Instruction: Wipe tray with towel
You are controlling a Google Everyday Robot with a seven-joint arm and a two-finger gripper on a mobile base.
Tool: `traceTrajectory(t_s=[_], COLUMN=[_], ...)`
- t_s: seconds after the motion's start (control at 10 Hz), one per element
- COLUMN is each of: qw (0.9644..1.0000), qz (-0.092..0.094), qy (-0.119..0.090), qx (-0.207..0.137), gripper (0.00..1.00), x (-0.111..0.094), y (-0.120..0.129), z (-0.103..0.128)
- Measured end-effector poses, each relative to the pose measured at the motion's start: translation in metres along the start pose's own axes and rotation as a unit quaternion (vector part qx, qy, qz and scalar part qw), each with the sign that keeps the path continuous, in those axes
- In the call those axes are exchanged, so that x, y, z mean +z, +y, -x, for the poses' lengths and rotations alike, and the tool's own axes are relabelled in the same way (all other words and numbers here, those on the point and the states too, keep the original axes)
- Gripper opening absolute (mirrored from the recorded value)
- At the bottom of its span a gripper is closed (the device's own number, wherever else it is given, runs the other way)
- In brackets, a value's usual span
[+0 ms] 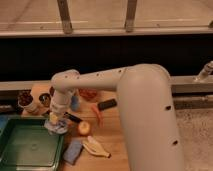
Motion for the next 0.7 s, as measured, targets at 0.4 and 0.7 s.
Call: traceTrajectory(t_s=[0.4,0.7], qw=[0.9994,0.9974], qz=[0.021,0.044], qy=[0.013,0.024], qx=[-0.026,-0.051], gripper=[0.0,0.0], x=[0.019,0.041], y=[0.012,0.031], z=[0.014,0.03])
